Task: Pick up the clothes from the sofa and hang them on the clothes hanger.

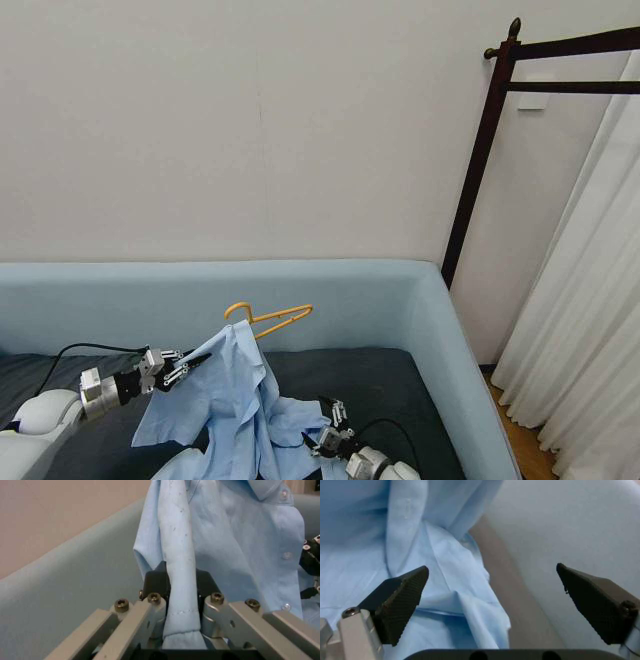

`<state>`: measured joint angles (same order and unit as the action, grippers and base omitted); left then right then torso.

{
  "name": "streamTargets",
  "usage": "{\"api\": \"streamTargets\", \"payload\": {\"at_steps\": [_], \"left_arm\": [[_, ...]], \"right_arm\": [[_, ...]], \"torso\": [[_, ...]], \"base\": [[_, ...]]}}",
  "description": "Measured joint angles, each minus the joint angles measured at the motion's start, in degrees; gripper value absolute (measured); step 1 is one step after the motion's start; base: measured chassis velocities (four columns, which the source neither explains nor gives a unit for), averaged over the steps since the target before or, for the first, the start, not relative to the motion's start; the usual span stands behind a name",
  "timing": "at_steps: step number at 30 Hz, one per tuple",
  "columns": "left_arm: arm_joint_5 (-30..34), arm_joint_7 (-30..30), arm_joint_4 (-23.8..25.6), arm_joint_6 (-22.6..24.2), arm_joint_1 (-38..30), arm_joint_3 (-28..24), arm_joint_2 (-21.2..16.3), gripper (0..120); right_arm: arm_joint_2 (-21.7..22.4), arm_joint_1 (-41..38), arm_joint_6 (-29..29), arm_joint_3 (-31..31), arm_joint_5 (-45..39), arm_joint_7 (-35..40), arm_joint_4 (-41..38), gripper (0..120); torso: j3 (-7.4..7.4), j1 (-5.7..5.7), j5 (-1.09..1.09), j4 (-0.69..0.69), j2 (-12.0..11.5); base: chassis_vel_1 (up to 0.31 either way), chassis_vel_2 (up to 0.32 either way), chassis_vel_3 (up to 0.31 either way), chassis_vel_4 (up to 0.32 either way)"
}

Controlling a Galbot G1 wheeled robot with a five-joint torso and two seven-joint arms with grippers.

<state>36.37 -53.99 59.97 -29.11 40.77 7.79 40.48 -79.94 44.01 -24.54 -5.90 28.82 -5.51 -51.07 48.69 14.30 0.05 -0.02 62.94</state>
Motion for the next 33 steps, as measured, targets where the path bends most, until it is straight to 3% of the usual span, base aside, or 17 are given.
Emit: {"api": "streamTargets", "payload": {"at_steps": [6,11,13,16,22,25,33], "left_arm": [[0.02,0.01,-1.46,-1.22,-0.19,0.10,-0.55,7],[0.08,0.06,-1.05,-1.40,-0.24,0.04,-0.41,7],[0.10,0.06,-0.94,-1.41,-0.25,0.03,-0.40,7],[0.34,0.20,-0.06,-1.43,-0.27,-0.02,-0.43,7],[0.98,0.27,0.90,-1.45,0.05,0.04,-0.46,7],[1.09,0.29,1.19,-1.57,0.68,0.57,-0.26,7],[1.11,0.29,1.24,-1.83,1.43,1.20,-0.15,7]], "right_arm": [[-1.29,0.07,-2.07,-1.24,-1.96,-5.28,0.78,73],[-2.57,0.18,-0.88,-1.59,-1.76,-5.51,2.13,57],[-2.73,0.18,-0.54,-1.58,-1.55,-5.39,2.39,55],[-3.52,0.07,0.42,-1.05,-0.09,-5.06,4.36,38],[-4.25,-0.63,1.45,-0.69,0.36,-4.79,6.78,20],[-5.41,-1.48,2.15,-0.24,0.40,-3.97,8.55,5],[-6.47,-1.78,2.05,-0.11,-0.34,-3.64,8.86,0]], "torso": [[0.00,0.00,0.00,0.00,0.00],[0.00,0.00,0.00,0.00,0.00],[0.00,0.00,0.00,0.00,0.00],[0.00,0.00,0.01,0.00,0.00],[0.00,0.00,0.01,0.00,-0.01],[0.00,0.00,0.01,0.00,0.00],[0.00,0.01,0.01,0.02,-0.01]], "base": [[0.000,0.000,0.000,0.000],[0.000,0.000,0.000,0.000],[0.000,0.000,0.000,0.000],[0.000,0.000,0.000,0.000],[0.000,0.000,0.000,0.000],[0.000,0.000,0.000,0.000],[0.000,0.000,0.000,0.000]]}}
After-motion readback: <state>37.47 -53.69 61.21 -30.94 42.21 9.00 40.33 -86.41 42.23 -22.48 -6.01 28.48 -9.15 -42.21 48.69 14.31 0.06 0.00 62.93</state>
